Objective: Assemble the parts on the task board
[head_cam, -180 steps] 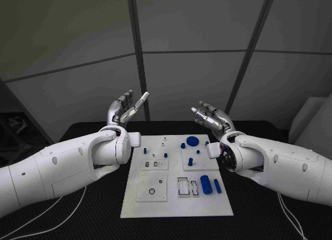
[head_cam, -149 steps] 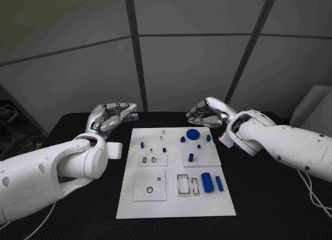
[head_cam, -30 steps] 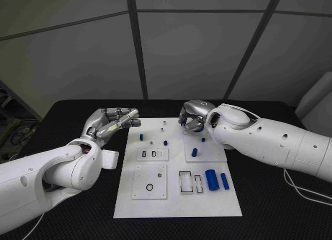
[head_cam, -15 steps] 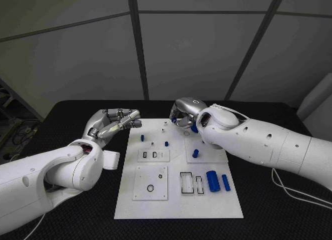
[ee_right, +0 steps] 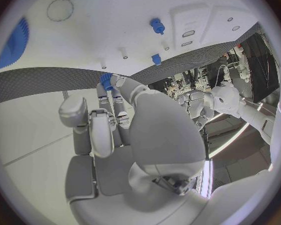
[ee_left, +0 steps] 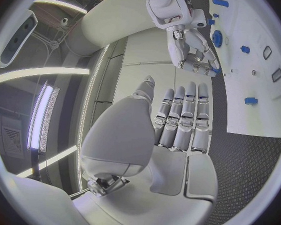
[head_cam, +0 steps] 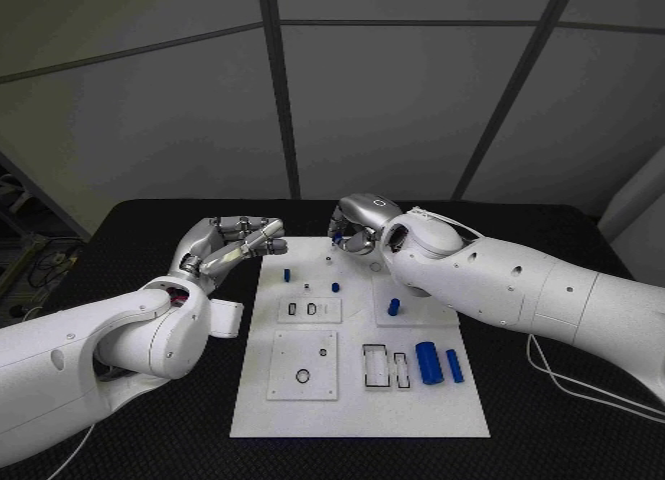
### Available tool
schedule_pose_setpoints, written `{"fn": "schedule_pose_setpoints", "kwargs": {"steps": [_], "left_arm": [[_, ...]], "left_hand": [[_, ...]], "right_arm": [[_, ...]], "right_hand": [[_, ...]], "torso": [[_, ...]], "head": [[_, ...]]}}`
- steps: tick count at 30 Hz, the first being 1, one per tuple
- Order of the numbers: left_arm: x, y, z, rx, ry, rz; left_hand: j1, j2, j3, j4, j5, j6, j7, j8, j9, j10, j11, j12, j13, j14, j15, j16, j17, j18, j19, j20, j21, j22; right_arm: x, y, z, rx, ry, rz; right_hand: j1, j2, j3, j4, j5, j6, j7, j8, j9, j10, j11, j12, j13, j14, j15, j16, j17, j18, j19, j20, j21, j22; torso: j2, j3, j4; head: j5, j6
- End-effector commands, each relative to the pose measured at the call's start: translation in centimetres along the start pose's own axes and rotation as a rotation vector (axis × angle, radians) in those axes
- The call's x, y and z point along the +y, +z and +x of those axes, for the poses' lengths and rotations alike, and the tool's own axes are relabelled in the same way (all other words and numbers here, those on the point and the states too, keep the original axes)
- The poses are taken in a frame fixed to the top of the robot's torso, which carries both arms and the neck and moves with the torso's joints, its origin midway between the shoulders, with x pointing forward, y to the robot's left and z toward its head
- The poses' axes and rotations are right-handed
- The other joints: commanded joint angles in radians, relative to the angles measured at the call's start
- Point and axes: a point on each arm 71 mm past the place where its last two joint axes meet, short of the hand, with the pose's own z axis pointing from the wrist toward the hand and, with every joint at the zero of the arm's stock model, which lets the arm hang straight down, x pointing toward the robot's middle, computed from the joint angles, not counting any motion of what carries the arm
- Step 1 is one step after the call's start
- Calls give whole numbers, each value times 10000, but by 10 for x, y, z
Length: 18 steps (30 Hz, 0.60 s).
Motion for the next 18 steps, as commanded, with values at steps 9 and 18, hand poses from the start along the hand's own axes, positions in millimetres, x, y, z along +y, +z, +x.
{"fn": "schedule_pose_setpoints", "kwargs": {"steps": [9, 18], "left_arm": [[-3, 1, 3, 218, -21, 135], [-4, 1, 5, 256, -37, 154]], "left_hand": [[-88, 38, -43, -28, -48, 0, 68, -55, -16, -36, 50, -55, -8, -52, 16, -66, 3, -240, -50, 24, 17, -13], [-97, 39, -50, -31, -57, -6, 73, -67, -16, -47, 55, -69, -8, -59, 20, -82, 2, -241, -54, 27, 16, -15]], "right_arm": [[3, 7, 3, 144, 14, -57], [2, 11, 7, 292, -30, 35]], "right_hand": [[-61, -72, 67, 6, 65, -25, 83, -32, 11, 291, -224, 33, 193, 535, 23, 47, 2, -204, -89, 33, 53, 8], [-103, -85, 65, 16, 69, -52, 90, -54, 10, 267, -216, 11, 197, 535, 31, 54, 9, -200, -115, 43, 55, -1]], "torso": [[10, -1, -4], [2, 6, -3]], "head": [[40, -45], [48, -77]]}}
